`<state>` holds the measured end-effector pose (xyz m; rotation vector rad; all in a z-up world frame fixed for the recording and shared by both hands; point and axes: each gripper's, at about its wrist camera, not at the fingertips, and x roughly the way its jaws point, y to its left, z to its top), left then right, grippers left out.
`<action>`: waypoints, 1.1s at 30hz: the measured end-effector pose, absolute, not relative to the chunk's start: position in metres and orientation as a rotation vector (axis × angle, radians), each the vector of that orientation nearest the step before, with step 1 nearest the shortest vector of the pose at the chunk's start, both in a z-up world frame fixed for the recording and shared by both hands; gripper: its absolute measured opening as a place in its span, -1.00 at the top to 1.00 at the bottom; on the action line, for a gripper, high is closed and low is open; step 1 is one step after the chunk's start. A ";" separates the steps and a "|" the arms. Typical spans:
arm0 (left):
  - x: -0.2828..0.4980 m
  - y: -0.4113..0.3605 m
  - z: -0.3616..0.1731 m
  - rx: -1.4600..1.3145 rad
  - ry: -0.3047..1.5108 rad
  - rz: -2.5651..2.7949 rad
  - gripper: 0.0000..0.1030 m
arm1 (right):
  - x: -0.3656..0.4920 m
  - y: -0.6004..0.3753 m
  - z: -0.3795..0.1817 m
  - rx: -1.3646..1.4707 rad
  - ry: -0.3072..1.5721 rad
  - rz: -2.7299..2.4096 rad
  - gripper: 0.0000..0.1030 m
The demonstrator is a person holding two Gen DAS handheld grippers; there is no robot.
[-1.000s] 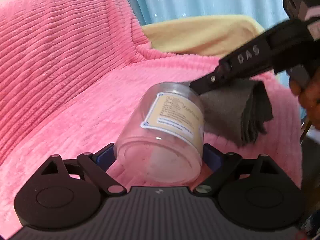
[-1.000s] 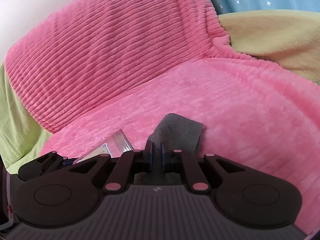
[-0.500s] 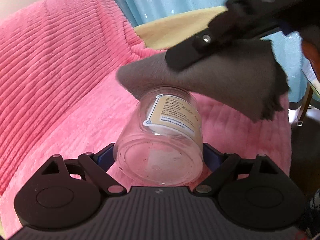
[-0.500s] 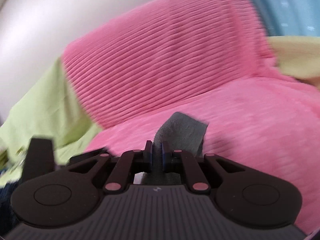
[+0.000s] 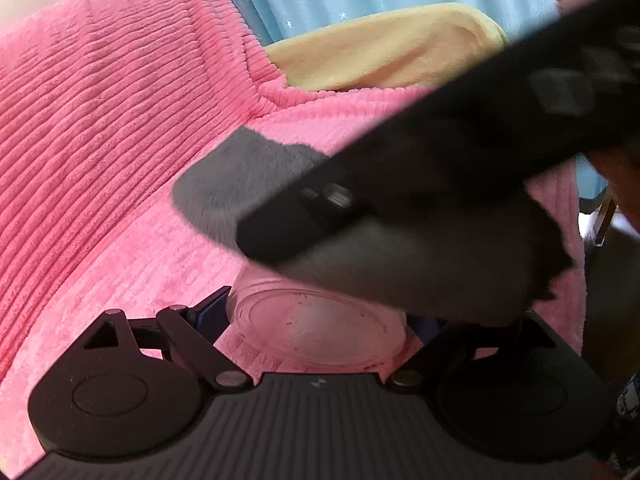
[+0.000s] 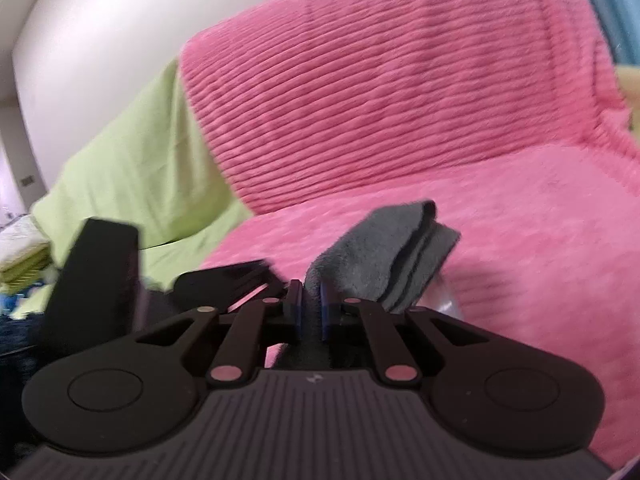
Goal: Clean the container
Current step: 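Wipe the jar base with the cloth in the right gripper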
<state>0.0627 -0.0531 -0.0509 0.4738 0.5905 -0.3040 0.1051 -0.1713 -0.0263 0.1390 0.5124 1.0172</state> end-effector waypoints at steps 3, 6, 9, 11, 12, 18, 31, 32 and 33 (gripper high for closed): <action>0.061 -0.057 -0.052 0.498 0.585 -0.303 -0.71 | 0.112 -0.168 -0.024 0.100 0.485 0.935 0.90; 0.059 -0.059 -0.052 0.512 0.573 -0.307 -0.70 | 0.116 -0.170 -0.022 0.048 0.449 0.806 0.89; 0.056 -0.061 -0.051 0.521 0.558 -0.318 -0.69 | 0.116 -0.175 -0.024 0.047 0.443 0.733 0.89; 0.057 -0.057 -0.049 0.472 0.577 -0.336 -0.69 | 0.119 -0.182 -0.026 0.112 0.472 0.748 0.88; 0.060 -0.054 -0.047 0.427 0.596 -0.348 -0.69 | 0.118 -0.185 -0.026 0.134 0.482 0.754 0.88; 0.065 -0.051 -0.045 0.326 0.586 -0.378 -0.68 | 0.113 -0.196 -0.027 0.169 0.514 0.776 0.85; 0.049 -0.074 -0.059 0.669 0.484 -0.266 -0.66 | 0.087 -0.174 -0.032 0.171 0.543 1.037 0.85; 0.048 -0.074 -0.059 0.666 0.486 -0.267 -0.66 | 0.087 -0.172 -0.035 0.169 0.539 1.042 0.86; 0.048 -0.073 -0.059 0.655 0.490 -0.269 -0.66 | 0.088 -0.170 -0.037 0.170 0.537 1.042 0.87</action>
